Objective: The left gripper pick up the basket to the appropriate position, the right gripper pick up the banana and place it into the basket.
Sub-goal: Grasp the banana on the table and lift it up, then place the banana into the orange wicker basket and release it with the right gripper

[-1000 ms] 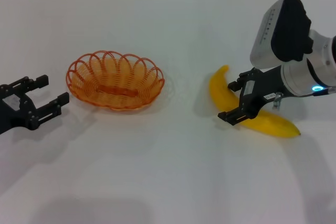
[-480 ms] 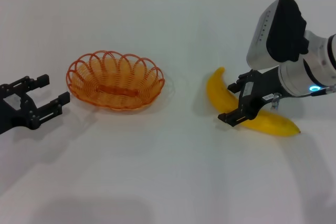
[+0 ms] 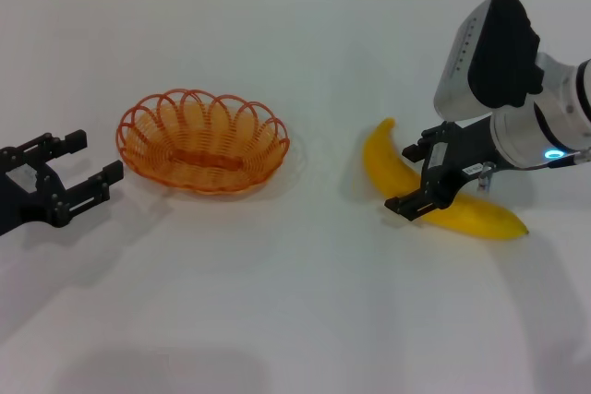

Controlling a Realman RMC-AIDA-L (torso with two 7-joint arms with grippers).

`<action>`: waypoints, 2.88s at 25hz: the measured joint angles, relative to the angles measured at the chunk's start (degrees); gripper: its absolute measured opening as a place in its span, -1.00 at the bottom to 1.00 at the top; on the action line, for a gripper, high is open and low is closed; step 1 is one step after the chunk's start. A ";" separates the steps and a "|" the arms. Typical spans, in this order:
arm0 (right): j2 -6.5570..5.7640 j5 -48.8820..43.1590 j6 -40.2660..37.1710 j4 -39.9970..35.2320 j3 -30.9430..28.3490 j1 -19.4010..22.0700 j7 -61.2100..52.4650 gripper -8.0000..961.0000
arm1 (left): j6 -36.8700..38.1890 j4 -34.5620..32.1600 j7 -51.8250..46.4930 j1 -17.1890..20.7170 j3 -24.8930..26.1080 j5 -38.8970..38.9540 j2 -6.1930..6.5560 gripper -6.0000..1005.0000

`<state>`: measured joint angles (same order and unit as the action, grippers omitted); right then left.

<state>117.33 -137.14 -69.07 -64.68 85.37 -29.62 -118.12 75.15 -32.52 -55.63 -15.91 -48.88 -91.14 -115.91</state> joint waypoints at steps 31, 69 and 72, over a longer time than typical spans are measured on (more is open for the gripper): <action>-0.10 0.45 -0.48 -3.71 -0.70 0.62 -0.90 0.02 | 0.00 0.00 0.00 -0.31 0.20 -0.03 -0.08 0.36; 0.34 30.77 29.91 4.57 24.57 -10.99 12.79 0.05 | 0.00 0.00 0.96 -1.23 -0.12 0.18 -0.30 0.35; 0.42 30.84 30.65 6.52 25.21 -12.01 12.72 0.05 | 0.00 0.00 0.98 -1.45 -0.26 0.18 -0.32 0.35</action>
<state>117.75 -106.29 -38.42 -58.16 110.58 -41.63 -105.40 75.15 -32.52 -54.65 -17.36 -49.14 -90.96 -116.23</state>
